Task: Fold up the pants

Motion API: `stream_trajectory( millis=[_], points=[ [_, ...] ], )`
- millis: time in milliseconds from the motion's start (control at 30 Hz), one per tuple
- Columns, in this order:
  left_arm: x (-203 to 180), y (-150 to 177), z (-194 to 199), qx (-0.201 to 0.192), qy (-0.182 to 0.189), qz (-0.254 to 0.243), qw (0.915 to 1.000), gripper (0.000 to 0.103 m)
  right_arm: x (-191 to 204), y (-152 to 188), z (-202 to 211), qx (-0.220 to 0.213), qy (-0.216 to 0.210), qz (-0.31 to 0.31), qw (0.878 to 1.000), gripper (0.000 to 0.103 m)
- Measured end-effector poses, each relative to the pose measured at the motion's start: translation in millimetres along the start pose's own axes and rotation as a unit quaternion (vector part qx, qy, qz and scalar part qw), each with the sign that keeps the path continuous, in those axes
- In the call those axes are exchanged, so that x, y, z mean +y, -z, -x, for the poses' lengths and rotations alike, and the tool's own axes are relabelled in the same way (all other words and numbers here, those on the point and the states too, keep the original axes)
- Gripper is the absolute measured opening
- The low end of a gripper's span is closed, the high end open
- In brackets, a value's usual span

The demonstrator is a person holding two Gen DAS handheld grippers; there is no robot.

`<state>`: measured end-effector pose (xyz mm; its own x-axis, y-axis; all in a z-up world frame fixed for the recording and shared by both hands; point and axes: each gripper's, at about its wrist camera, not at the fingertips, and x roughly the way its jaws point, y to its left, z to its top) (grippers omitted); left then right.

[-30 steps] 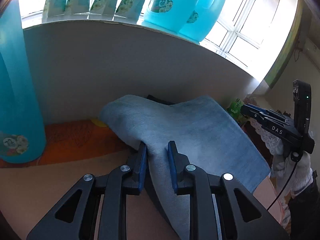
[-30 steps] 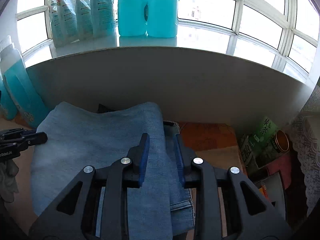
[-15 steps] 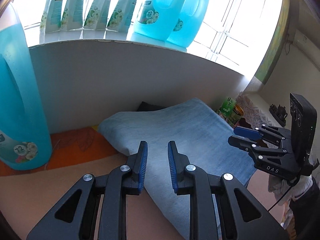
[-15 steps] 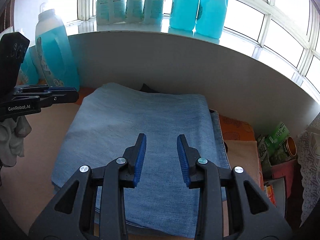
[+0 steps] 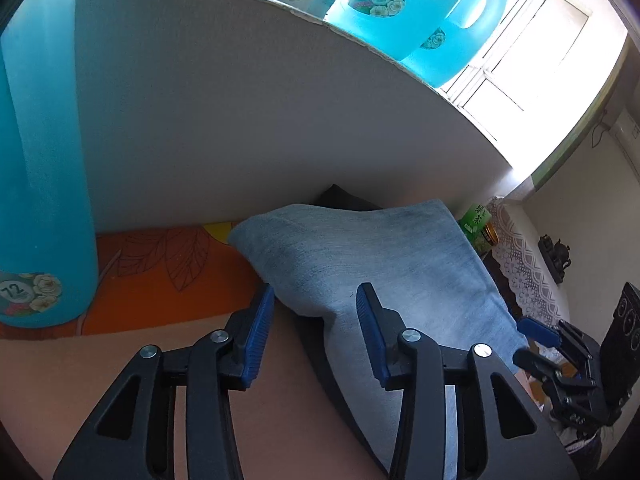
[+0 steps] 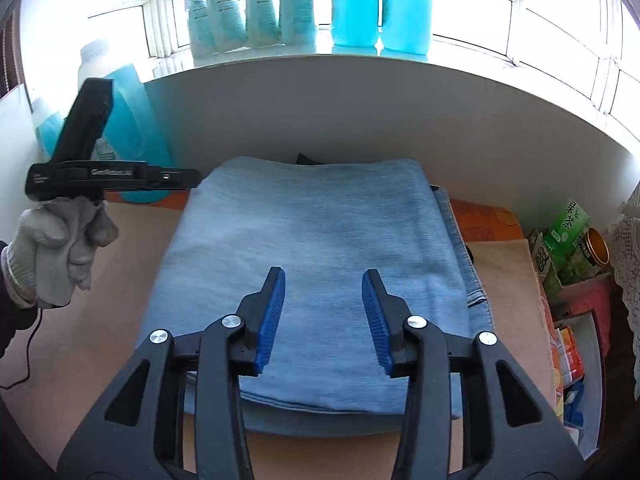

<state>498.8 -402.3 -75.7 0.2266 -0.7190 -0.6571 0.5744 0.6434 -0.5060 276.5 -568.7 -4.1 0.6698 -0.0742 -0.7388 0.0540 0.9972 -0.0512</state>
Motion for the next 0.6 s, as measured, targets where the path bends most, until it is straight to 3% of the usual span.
stream_trajectory(
  millis=[33, 167, 300, 400, 467, 500, 600],
  points=[
    [3.6, -0.9, -5.9, 0.012, 0.008, 0.013, 0.9998, 0.052, 16.7, 2.1, 3.1, 0.001, -0.008, 0.012, 1.0, 0.06],
    [7.9, -2.8, -21.4, 0.034, 0.014, 0.035, 0.9987, 0.052, 70.6, 13.0, -5.5, 0.031, -0.029, 0.05, 0.998, 0.061],
    [15.4, -6.9, -32.1, 0.043, 0.032, 0.072, 0.996, 0.052, 104.4, 28.5, -28.6, 0.059, 0.001, 0.103, 0.993, 0.061],
    [17.1, -9.2, -37.8, 0.037, 0.035, 0.082, 0.9953, 0.052, 107.6, 37.9, -45.0, 0.078, 0.018, 0.116, 0.99, 0.061],
    [12.6, -11.3, -35.5, 0.018, 0.026, 0.073, 0.9968, 0.037, 106.4, 40.5, -50.3, 0.085, 0.024, 0.119, 0.989, 0.061],
    [6.7, -12.9, -33.9, 0.011, 0.019, 0.06, 0.998, 0.025, 103.9, 40.9, -50.9, 0.087, 0.019, 0.113, 0.99, 0.061],
    [-21.1, -18.8, -26.1, -0.012, -0.002, -0.007, 0.9999, 0.016, 95.0, 39.6, -52.5, 0.092, 0.0, 0.092, 0.992, 0.061]
  ],
)
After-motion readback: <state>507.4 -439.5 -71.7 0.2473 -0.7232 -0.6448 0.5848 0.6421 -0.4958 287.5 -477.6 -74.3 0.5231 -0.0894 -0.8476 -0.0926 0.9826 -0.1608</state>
